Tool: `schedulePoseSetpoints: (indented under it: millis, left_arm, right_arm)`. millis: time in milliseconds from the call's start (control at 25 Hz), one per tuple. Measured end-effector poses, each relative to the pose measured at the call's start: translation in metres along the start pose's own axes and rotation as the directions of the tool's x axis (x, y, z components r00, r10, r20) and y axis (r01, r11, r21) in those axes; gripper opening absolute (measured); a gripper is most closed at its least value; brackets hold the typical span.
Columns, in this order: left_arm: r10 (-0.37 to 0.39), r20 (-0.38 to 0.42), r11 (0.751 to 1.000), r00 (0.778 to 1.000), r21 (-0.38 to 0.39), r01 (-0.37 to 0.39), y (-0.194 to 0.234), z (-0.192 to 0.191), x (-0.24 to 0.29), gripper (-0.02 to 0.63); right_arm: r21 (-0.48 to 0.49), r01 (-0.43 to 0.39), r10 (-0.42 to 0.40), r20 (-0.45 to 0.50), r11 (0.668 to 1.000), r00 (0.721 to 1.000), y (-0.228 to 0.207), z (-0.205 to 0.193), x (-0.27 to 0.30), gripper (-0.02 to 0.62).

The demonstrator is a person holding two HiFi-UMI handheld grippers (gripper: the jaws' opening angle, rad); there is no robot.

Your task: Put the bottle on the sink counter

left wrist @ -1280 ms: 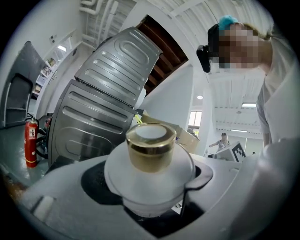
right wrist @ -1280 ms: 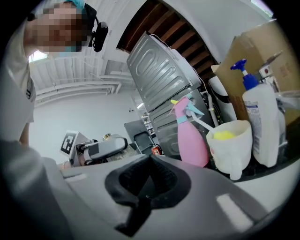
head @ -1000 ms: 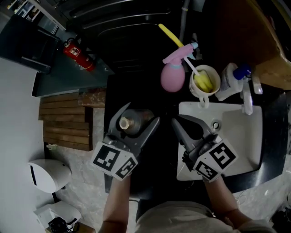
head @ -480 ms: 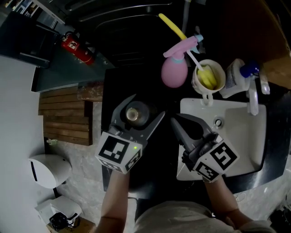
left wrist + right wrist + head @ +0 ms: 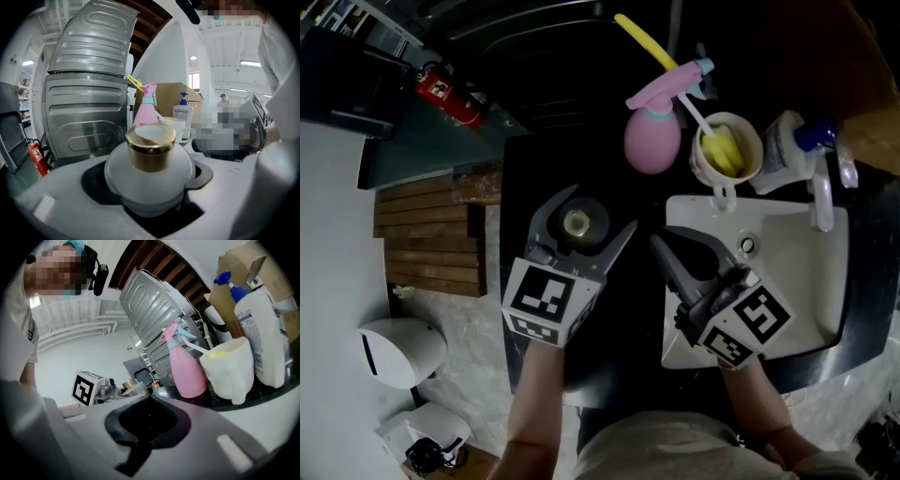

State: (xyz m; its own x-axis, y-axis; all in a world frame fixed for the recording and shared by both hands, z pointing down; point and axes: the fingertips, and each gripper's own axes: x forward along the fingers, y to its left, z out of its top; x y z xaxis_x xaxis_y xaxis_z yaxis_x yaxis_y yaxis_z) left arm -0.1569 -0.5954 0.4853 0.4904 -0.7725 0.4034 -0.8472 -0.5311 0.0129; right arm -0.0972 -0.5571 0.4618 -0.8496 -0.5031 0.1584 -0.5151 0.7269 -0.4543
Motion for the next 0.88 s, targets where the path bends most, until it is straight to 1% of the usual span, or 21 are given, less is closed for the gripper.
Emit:
schedulePoseSetpoints:
  millis: [80, 200, 280, 360, 640, 880]
  left_arm:
    - [0.0, -0.014, 1.0, 1.0, 0.006, 0.0, 0.001, -0.002, 0.002, 0.339]
    - [0.021, -0.048, 1.0, 0.999, 0.022, -0.02, 0.003, -0.007, 0.005, 0.339]
    - [0.03, -0.065, 0.999, 0.997, 0.016, -0.029, 0.003, -0.011, 0.006, 0.339]
    - [0.027, -0.079, 1.0, 0.997, 0.01, -0.027, 0.003, -0.014, 0.007, 0.339]
    - [0.005, -0.113, 0.999, 0.994, 0.04, 0.0, 0.001, -0.018, 0.011, 0.339]
    - [0.012, -0.131, 0.999, 0.991, 0.048, -0.005, 0.001, -0.021, 0.013, 0.339]
  right_arm:
    - [-0.001, 0.0, 0.0, 0.0, 1.0, 1.0, 0.0, 0.0, 0.0, 0.003]
    - [0.004, 0.007, -0.007, 0.01, 1.0, 1.0, -0.001, 0.002, 0.0, 0.003]
    - [0.011, 0.009, -0.009, 0.017, 1.0, 1.0, 0.0, 0.003, 0.001, 0.003]
    - [0.009, 0.009, -0.009, 0.017, 1.0, 1.0, 0.0, 0.002, 0.001, 0.003]
    - [0.02, 0.036, -0.037, 0.029, 0.999, 0.999, -0.008, 0.004, -0.004, 0.003]
    - [0.027, 0.023, -0.024, 0.029, 0.999, 0.999, -0.003, 0.0, -0.003, 0.003]
